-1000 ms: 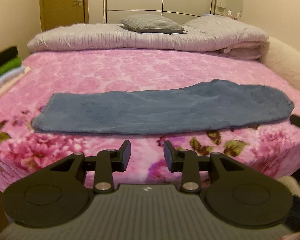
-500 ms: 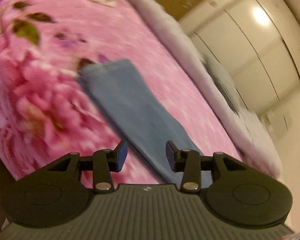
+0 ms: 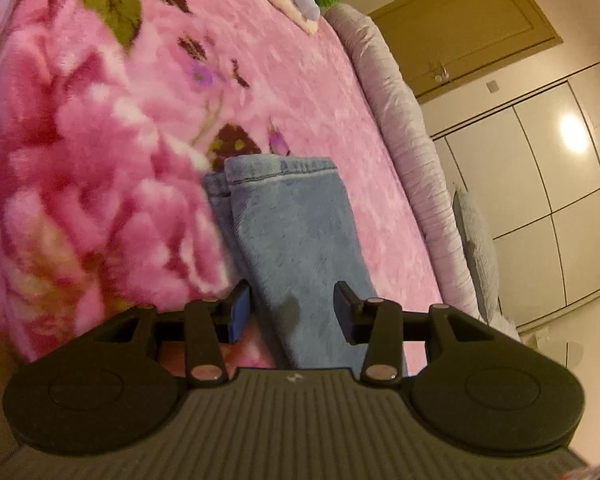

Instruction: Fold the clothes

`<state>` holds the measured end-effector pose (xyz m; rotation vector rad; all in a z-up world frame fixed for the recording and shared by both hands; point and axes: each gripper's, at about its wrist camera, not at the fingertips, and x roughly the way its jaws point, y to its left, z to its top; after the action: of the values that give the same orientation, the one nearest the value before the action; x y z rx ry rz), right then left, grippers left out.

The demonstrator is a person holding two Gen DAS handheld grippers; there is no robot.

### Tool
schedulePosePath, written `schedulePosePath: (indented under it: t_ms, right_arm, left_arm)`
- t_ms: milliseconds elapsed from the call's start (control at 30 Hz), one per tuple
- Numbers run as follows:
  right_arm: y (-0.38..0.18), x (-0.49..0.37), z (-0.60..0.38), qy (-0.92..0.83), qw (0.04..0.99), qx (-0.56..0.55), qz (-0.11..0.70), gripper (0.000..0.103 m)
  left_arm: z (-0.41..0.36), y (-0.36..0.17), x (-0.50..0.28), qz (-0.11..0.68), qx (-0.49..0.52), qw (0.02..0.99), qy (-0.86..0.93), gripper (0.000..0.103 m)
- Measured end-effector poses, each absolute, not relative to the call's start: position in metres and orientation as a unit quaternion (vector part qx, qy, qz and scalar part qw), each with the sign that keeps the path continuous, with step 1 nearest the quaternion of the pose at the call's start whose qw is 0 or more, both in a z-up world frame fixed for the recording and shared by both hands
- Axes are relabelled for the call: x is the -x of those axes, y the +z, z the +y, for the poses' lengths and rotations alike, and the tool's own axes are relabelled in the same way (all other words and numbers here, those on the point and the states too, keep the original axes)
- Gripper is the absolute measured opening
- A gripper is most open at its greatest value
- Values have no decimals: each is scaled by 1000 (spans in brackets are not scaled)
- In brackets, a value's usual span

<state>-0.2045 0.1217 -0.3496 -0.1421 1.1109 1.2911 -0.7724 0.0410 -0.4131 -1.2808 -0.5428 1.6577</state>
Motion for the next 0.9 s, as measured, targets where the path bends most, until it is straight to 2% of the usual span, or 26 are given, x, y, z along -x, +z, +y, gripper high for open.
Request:
schedulePosePath:
  t_ms: [100,167,333,500,600,700,733,800,833,900]
  right_arm:
    - [-352,199,125,570,651,52,499,15]
    - [-352,193,123,572,647,45,502,15]
    - [-353,178,120,577,639,28,508,15]
    - [-337,157,114,582,662,30,472,15]
    - [-327,140,111,582,675,17,453,15]
    - [-321,123,108,576,687,8,442,15]
    - [-321,118,107,573,690,4,442,15]
    - [-321,110,105,566,690,-3,450,15]
    - [-322,106,104,563,690,-7,455,15]
    - [-322,100,101,558,689,-15,463,15]
  left_arm:
    - [46,-409,769,-210,505,483,684,37]
    - [54,-400,761,-163,478,501,703,13]
    - [75,-347,711,-12,336,588,735,8]
    - [86,-300,619,77,203,702,679,8]
    - [87,-297,557,92,179,769,607,8]
    - [96,-322,500,128,196,818,526,13]
    - [102,-333,484,156,214,826,498,20]
    - [109,-364,450,230,237,826,457,19]
    - [107,-372,439,260,231,825,446,19]
    - [95,-370,432,275,206,836,429,26]
